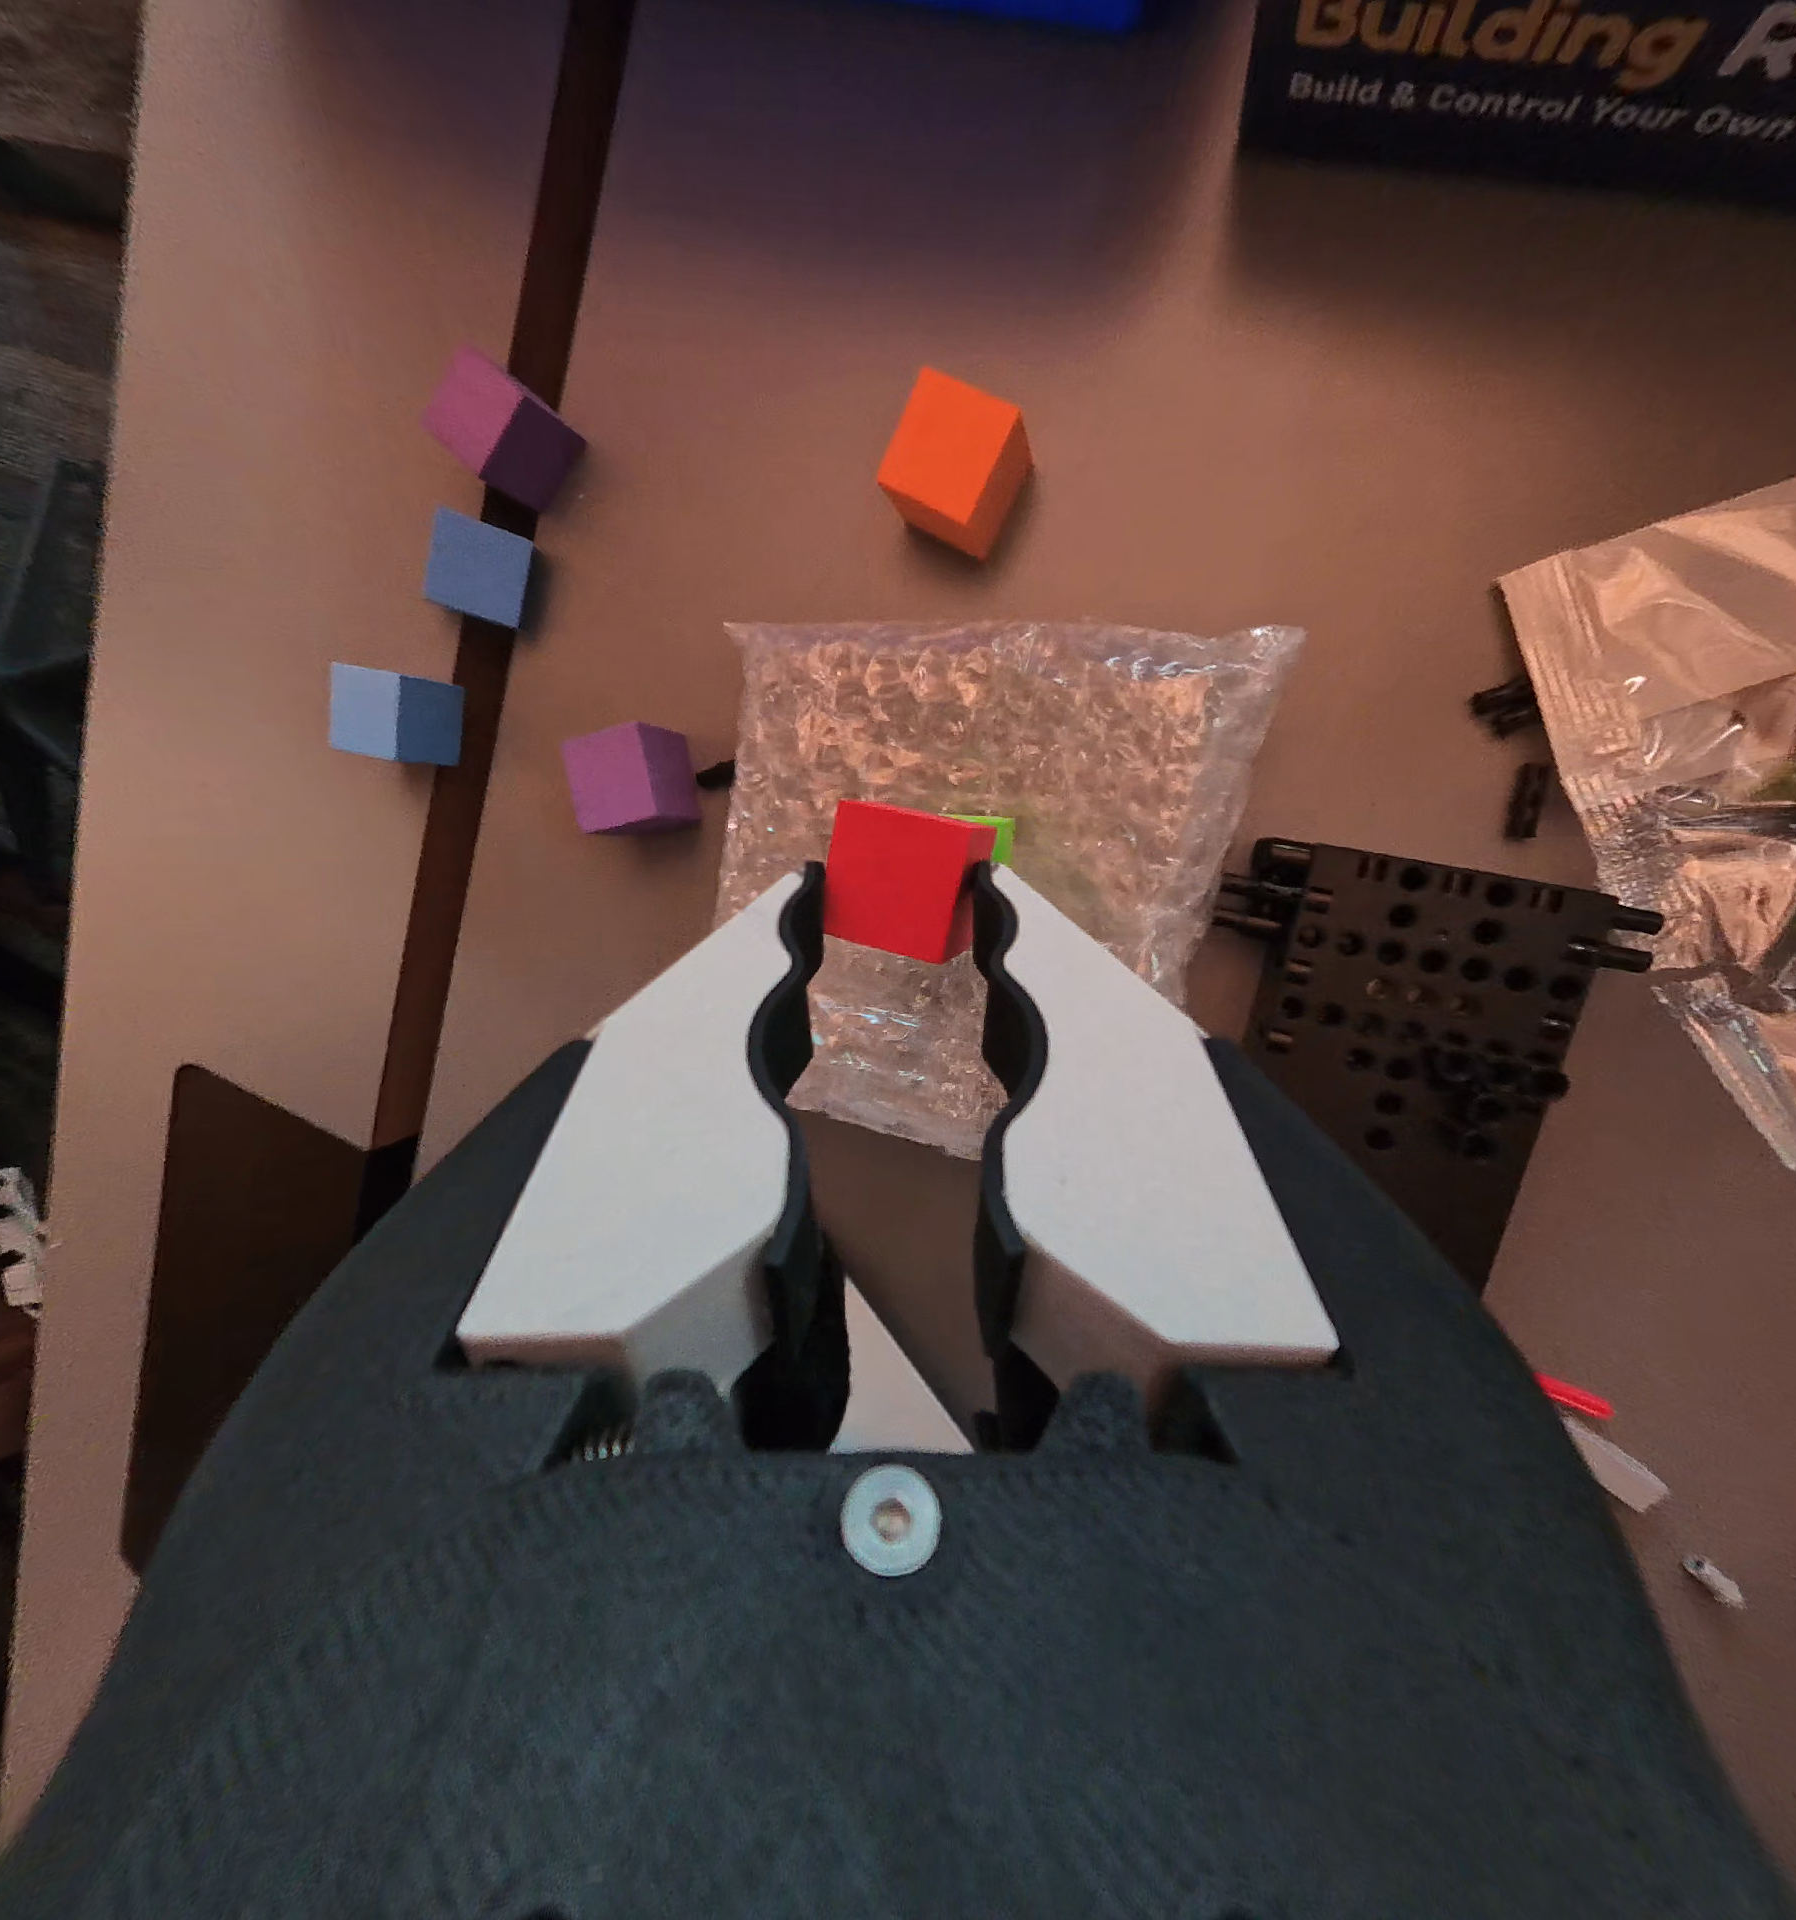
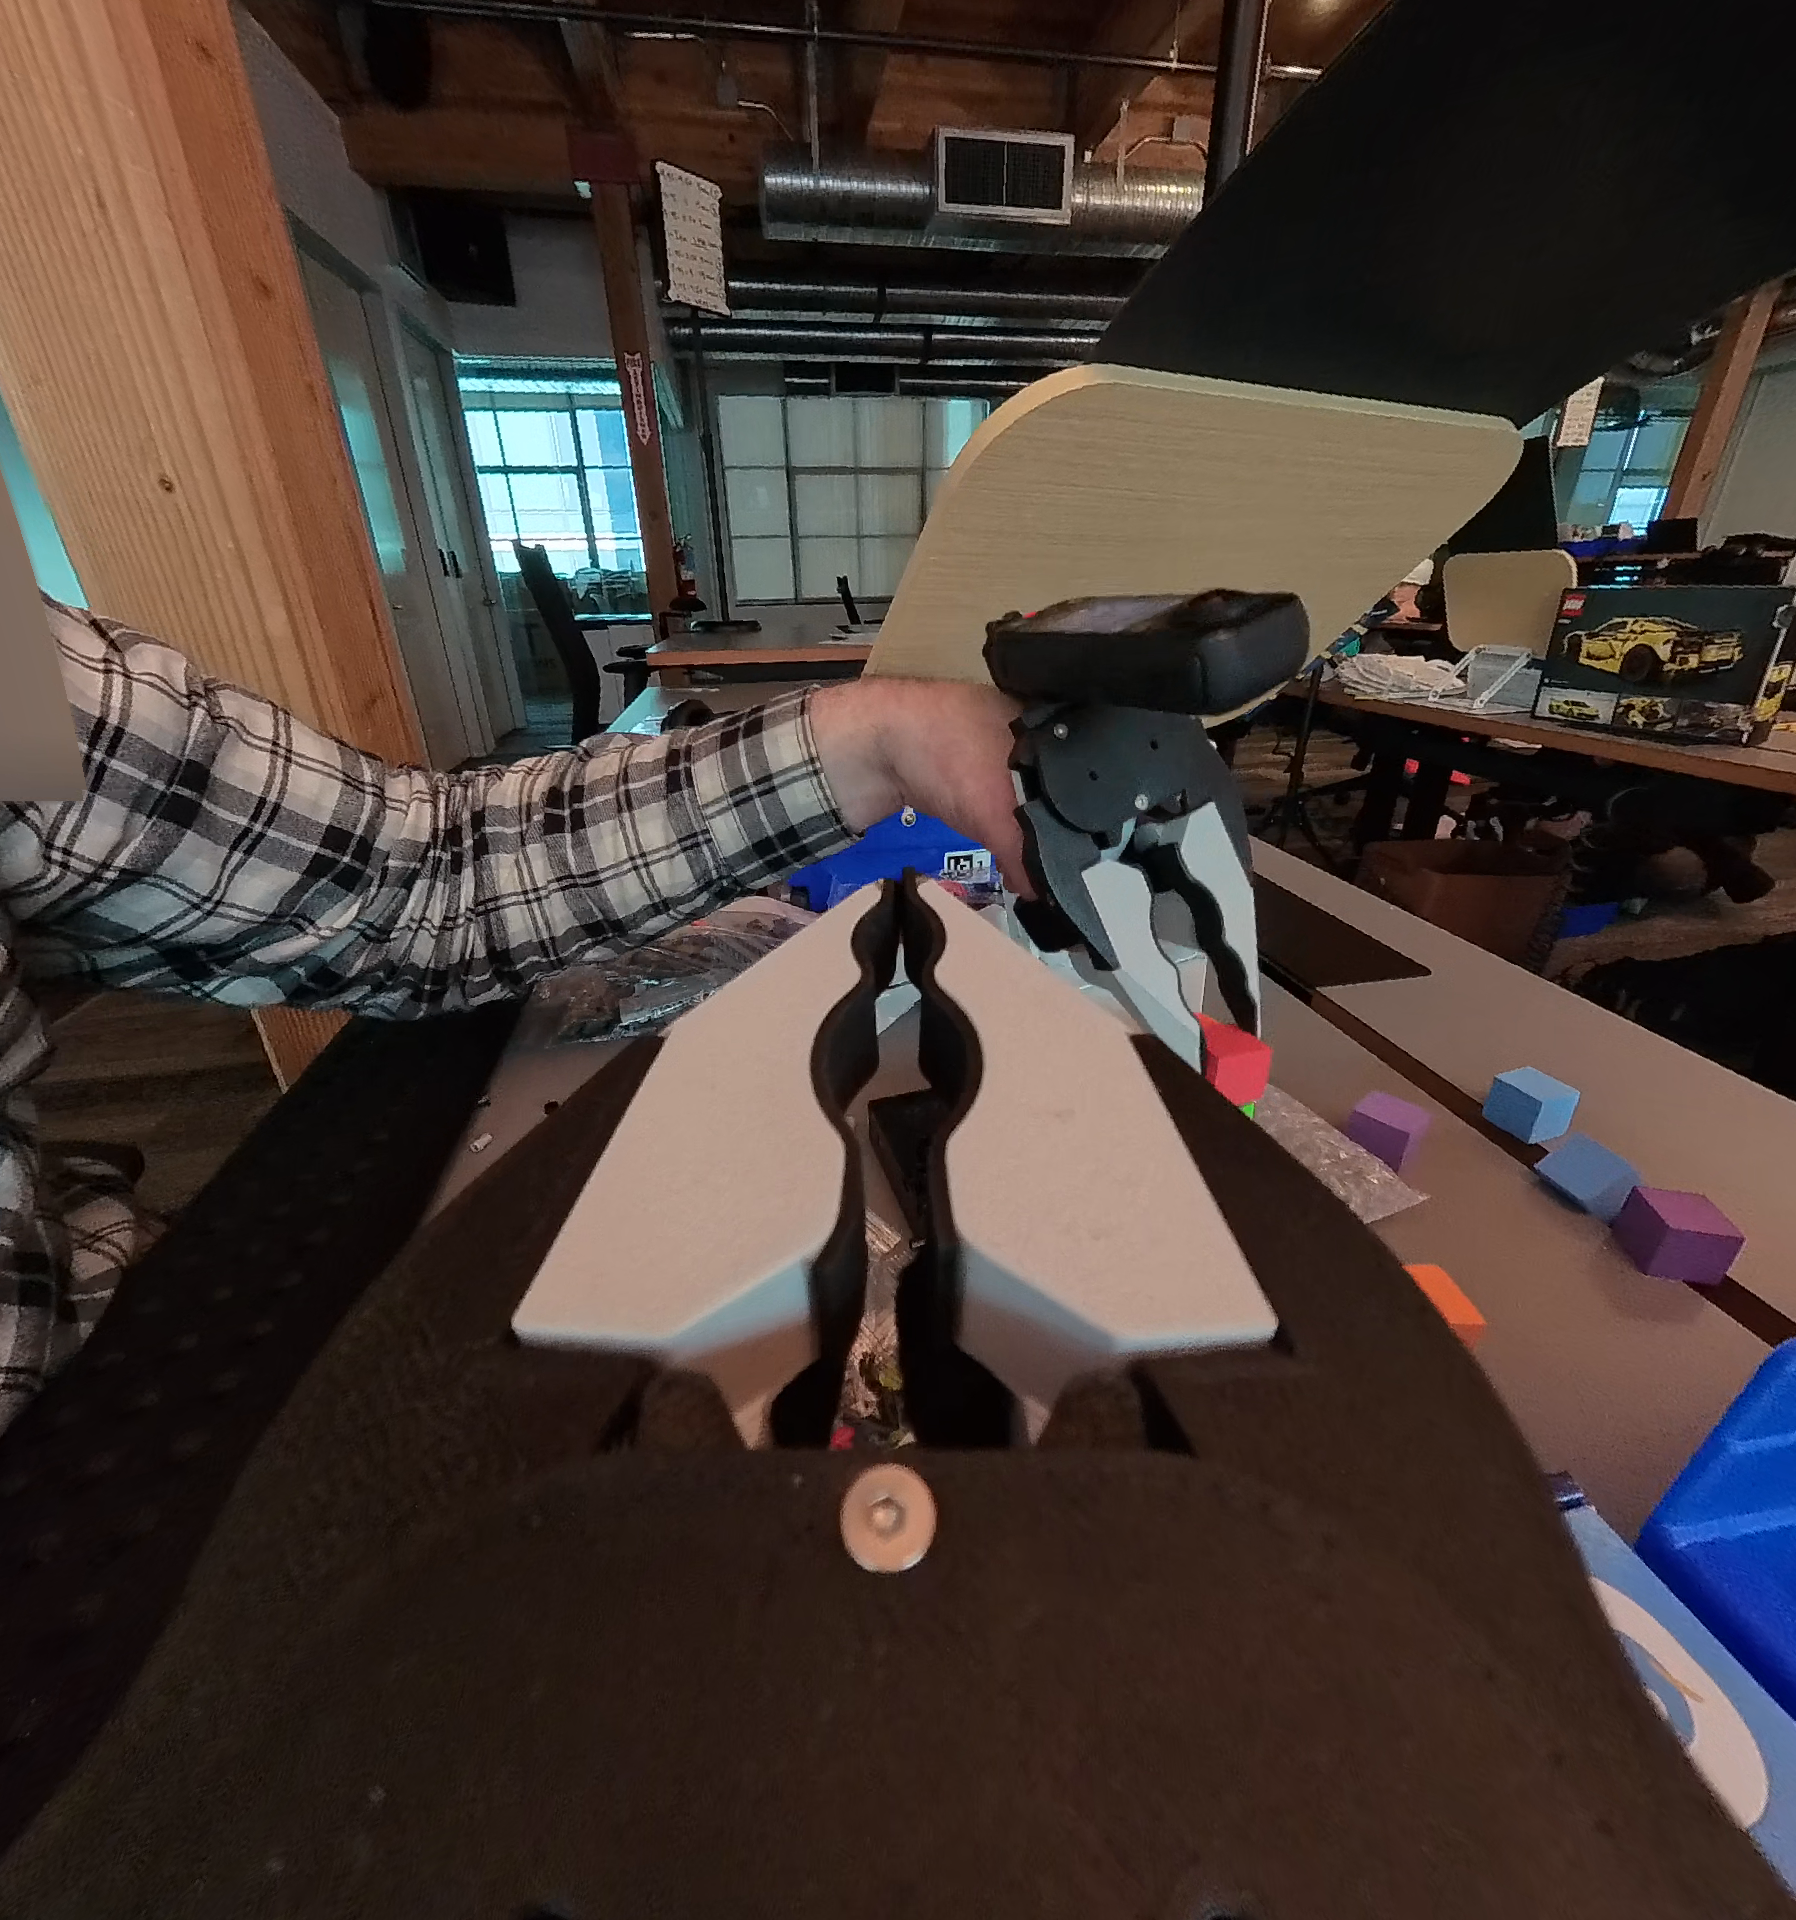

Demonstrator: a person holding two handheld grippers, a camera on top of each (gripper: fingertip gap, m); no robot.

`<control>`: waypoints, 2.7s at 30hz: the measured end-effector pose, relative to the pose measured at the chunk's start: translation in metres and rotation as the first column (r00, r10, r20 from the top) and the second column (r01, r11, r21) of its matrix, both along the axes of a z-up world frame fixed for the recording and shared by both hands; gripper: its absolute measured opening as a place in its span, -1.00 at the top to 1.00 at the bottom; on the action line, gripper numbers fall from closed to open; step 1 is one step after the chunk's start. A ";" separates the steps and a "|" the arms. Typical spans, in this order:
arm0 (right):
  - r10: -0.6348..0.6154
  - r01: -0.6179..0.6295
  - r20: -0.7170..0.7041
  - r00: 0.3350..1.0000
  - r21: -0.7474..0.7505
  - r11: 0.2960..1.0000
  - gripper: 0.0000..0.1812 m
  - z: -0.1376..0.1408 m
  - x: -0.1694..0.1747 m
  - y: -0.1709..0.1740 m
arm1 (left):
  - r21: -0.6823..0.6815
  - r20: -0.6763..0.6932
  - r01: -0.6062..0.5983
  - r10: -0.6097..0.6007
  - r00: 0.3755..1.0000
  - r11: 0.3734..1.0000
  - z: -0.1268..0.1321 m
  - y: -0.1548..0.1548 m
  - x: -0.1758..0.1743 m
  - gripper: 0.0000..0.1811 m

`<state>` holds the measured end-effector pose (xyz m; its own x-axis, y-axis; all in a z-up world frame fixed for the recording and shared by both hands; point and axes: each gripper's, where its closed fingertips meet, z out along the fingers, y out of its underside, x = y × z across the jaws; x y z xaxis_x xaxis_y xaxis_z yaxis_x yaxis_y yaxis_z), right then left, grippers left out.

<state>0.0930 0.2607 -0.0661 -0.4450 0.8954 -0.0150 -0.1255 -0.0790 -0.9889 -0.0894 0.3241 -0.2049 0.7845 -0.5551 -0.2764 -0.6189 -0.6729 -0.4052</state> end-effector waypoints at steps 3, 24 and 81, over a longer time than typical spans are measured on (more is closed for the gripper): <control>0.000 0.000 -0.003 1.000 0.002 1.000 1.00 0.001 0.001 0.000 | -0.037 -0.014 -0.004 0.003 1.000 0.999 -0.013 -0.001 -0.002 0.70; -0.002 0.002 -0.007 1.000 -0.002 1.000 1.00 0.003 0.002 0.001 | 0.032 0.009 0.036 -0.036 0.999 0.999 0.002 0.003 0.005 0.61; 0.000 0.000 -0.027 1.000 -0.007 1.000 1.00 0.008 0.007 0.002 | 0.073 -0.001 -0.022 0.022 1.000 0.997 0.021 0.003 0.004 0.69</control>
<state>0.0996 0.2625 -0.0579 -0.4457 0.8951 -0.0097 -0.1518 -0.0862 -0.9847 -0.0849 0.3267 -0.1841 0.7957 -0.5160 -0.3170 -0.6051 -0.6550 -0.4526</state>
